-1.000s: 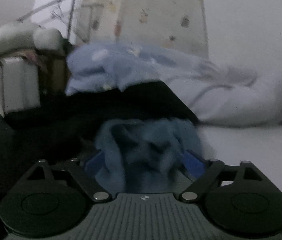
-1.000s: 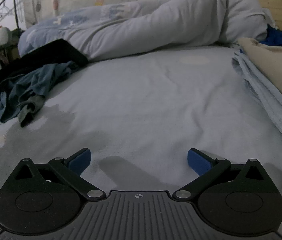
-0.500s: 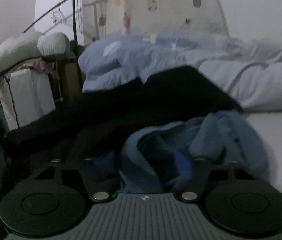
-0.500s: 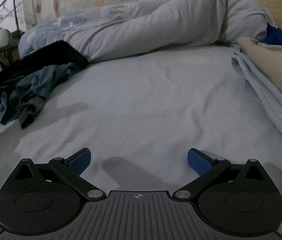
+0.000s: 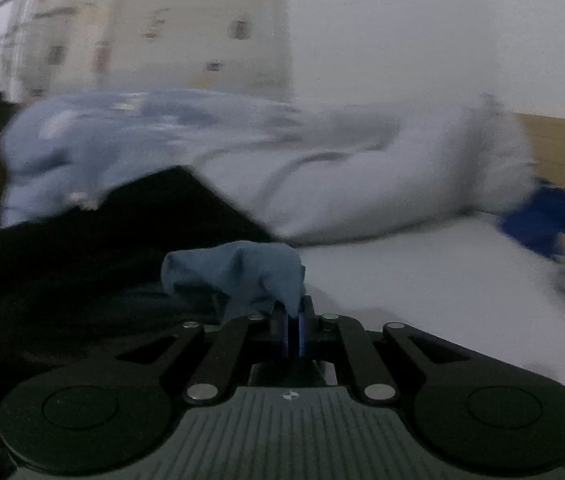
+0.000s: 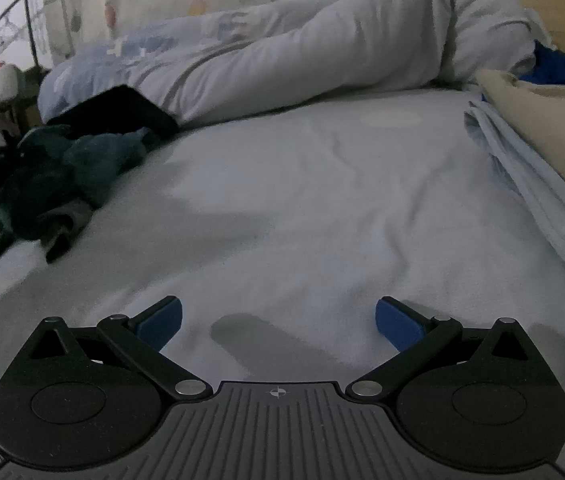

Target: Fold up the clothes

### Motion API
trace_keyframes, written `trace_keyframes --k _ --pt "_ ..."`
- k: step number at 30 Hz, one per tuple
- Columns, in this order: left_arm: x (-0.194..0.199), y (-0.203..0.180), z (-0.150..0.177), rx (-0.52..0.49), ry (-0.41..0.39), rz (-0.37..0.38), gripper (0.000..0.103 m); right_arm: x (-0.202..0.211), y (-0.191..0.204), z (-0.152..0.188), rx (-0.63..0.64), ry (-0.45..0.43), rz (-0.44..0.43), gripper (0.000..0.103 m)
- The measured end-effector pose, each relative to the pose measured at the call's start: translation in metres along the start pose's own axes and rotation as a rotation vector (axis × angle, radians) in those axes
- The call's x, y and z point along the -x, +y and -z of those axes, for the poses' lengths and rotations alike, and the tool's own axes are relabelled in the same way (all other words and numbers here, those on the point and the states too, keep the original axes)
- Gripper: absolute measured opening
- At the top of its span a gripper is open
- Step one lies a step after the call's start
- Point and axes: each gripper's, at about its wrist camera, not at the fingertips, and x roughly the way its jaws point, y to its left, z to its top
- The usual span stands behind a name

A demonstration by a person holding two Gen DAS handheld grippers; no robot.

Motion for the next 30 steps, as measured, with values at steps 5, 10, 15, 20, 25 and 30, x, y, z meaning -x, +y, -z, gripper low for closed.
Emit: trace_keyframes --k 5,10,15,20,25,30 --pt "0.027 -0.064 0.004 -0.053 0.011 0.17 0.008 0.006 -0.018 -0.007 -0.127 -0.03 -0.066 0.103" --pt "0.054 -0.098 0.016 -0.011 0.03 0.254 0.008 0.024 -0.038 -0.022 -0.235 -0.103 -0.129 0.103" --pt "0.09 -0.125 0.032 -0.051 0.052 0.301 0.008 0.04 -0.045 -0.032 -0.257 -0.152 -0.276 0.103" --pt "0.126 -0.157 0.048 -0.134 0.081 0.368 0.007 0.055 -0.044 -0.042 -0.215 -0.175 -0.346 0.103" --pt "0.157 -0.176 0.058 -0.147 0.113 0.423 0.006 0.066 -0.058 -0.047 -0.225 -0.187 -0.336 0.103" --pt "0.173 -0.186 0.058 -0.165 0.15 0.441 0.006 0.074 -0.071 -0.05 -0.24 -0.182 -0.335 0.103"
